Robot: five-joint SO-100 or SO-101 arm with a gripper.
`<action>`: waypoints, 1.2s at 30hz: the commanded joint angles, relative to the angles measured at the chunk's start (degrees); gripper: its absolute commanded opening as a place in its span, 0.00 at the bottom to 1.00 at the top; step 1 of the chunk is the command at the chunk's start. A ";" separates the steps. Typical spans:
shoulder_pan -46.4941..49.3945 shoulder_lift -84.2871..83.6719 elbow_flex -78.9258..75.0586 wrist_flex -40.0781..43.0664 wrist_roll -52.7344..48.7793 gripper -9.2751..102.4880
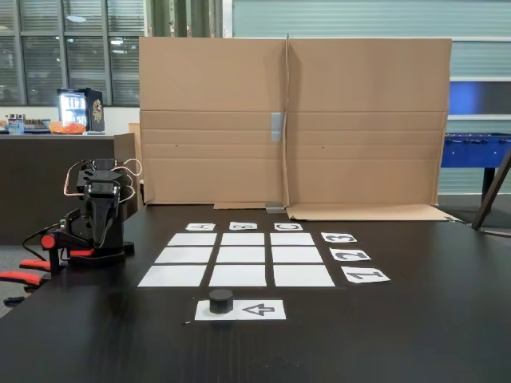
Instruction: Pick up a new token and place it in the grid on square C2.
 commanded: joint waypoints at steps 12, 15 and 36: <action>-0.35 0.26 -0.26 0.18 -0.35 0.08; -0.53 0.18 -0.26 0.18 -0.35 0.08; -4.48 -29.79 -29.62 5.01 -0.88 0.18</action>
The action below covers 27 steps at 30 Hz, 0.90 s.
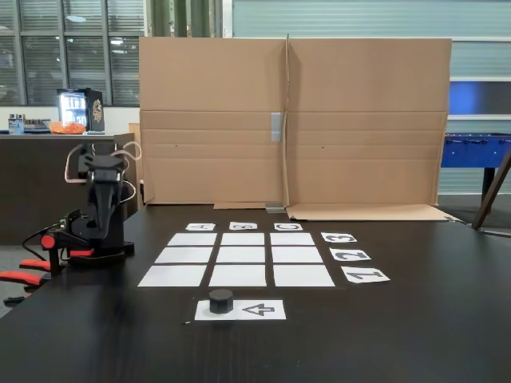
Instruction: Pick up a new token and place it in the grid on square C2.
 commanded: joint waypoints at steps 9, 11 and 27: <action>-3.52 -21.80 -22.85 9.49 -0.09 0.25; -4.04 -25.75 -26.63 11.95 -0.09 0.28; -7.56 -49.39 -54.49 26.46 -0.09 0.40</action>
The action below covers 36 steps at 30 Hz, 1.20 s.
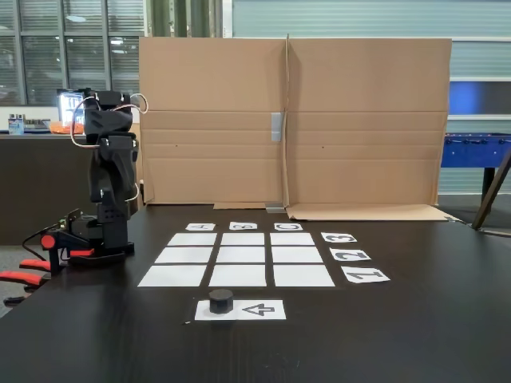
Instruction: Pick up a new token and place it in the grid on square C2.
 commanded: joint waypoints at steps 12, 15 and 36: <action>-3.08 -19.07 -17.05 2.64 0.18 0.42; -3.34 -24.08 -22.50 2.72 0.18 0.42; -9.84 -61.17 -59.59 6.33 1.58 0.43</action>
